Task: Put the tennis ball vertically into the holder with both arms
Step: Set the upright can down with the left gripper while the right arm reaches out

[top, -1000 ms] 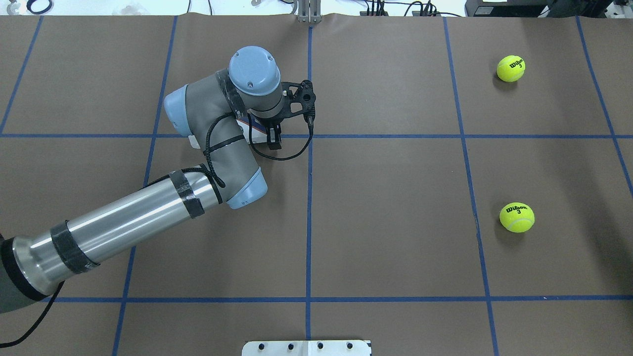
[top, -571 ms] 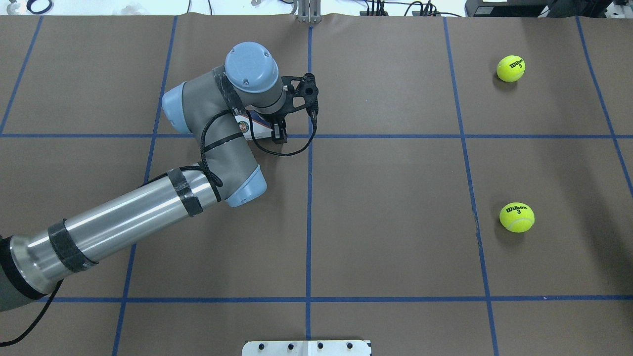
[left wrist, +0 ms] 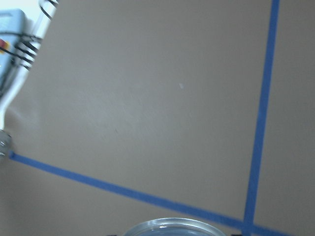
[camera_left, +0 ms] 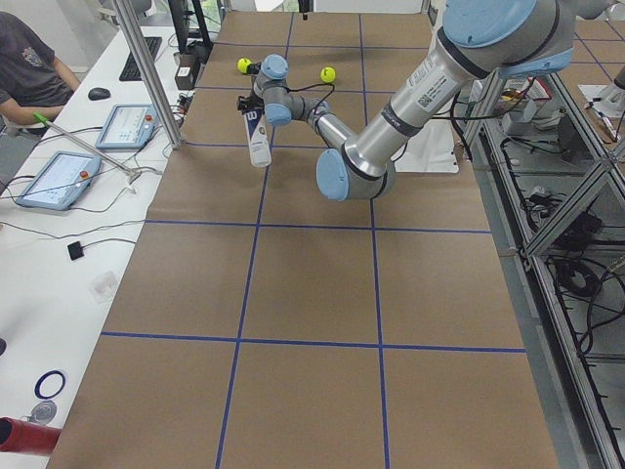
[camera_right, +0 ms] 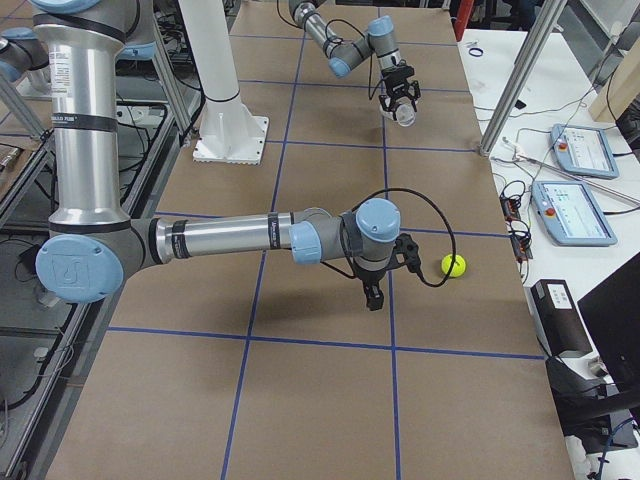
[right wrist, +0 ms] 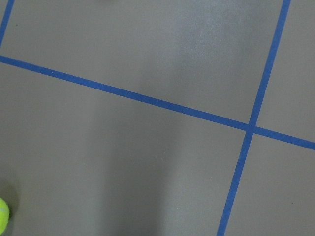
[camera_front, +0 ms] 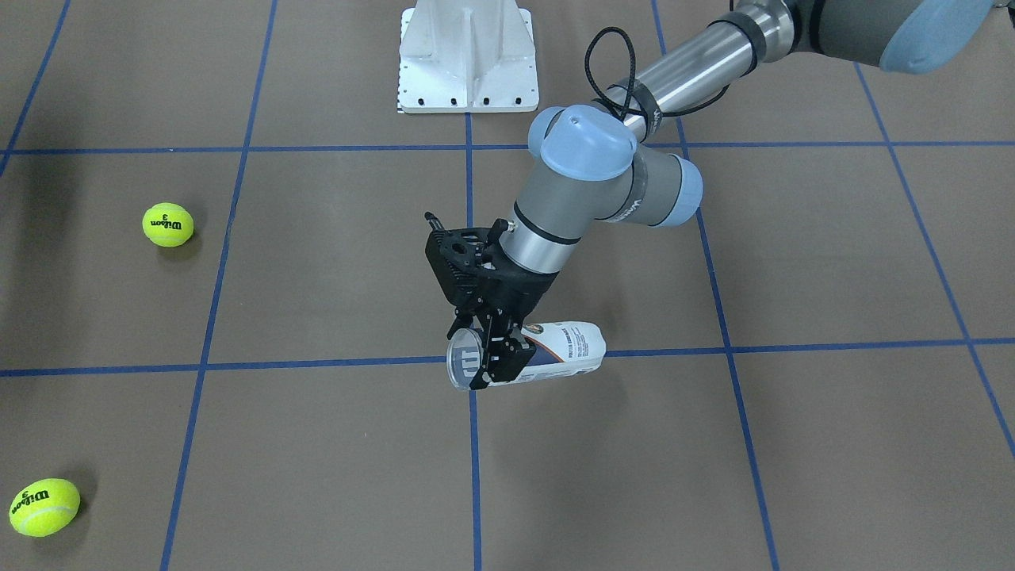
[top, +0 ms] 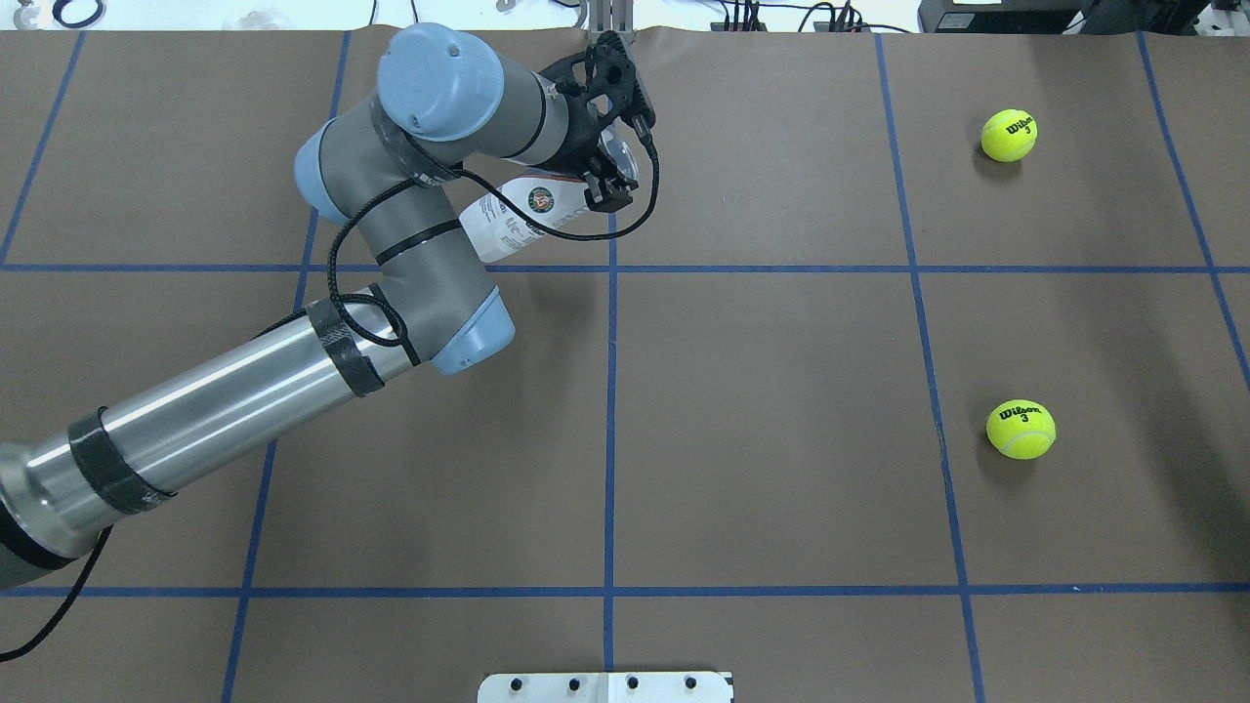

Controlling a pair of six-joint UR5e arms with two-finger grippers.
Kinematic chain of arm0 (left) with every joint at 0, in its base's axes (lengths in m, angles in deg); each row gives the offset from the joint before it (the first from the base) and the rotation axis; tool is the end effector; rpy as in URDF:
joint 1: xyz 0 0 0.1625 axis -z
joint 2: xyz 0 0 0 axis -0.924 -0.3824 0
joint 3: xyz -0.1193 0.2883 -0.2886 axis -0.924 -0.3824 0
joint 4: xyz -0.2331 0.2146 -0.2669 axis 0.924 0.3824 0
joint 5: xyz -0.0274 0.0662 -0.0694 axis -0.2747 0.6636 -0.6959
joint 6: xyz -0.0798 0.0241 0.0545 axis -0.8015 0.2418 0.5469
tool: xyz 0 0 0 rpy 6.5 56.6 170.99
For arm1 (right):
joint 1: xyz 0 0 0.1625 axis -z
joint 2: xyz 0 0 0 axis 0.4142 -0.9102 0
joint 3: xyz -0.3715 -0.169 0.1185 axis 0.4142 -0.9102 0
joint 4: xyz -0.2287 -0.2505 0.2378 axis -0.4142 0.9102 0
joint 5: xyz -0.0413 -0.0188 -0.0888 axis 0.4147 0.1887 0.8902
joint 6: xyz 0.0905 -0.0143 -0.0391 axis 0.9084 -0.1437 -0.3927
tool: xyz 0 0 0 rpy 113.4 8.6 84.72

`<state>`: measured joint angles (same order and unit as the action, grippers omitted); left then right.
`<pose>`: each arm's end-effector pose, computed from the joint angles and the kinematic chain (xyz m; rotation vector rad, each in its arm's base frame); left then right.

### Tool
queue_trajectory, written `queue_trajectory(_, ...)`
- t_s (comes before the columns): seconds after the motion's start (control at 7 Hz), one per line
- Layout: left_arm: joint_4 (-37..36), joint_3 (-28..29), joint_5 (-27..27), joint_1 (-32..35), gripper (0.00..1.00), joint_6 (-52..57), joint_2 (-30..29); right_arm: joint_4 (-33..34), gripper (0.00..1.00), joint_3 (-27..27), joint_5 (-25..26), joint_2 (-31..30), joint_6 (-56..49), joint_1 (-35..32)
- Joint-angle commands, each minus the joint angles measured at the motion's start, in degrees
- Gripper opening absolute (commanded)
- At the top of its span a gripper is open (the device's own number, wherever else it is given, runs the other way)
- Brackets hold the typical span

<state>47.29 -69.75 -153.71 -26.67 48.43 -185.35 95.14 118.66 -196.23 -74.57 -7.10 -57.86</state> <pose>0.5219 -0.5954 0.1336 1.1659 0.8159 0.8306 -0.0059 -0.4991 0.5876 0.1545 -0.8226 -0.2417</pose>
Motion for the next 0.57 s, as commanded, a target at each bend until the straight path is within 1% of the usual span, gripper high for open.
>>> queue_trajectory(0.0, 19.67, -0.06, 0.49, 0.29, 0.75, -12.87, 3.34, 0.06, 1.0, 0.2, 0.28, 1.03, 0.07, -0.03)
queue_trajectory(0.29, 37.6, -0.06, 7.92, -0.67, 0.75, -20.87, 7.39, -0.02, 1.0, 1.07, 0.11, 1.64, 0.51, 0.06)
queue_trajectory(0.43, 42.47, -0.14, 10.48, -1.63, 0.75, -22.13, 8.1, 0.06, 1.0, 2.73, 0.11, 2.17, 2.69, 1.98)
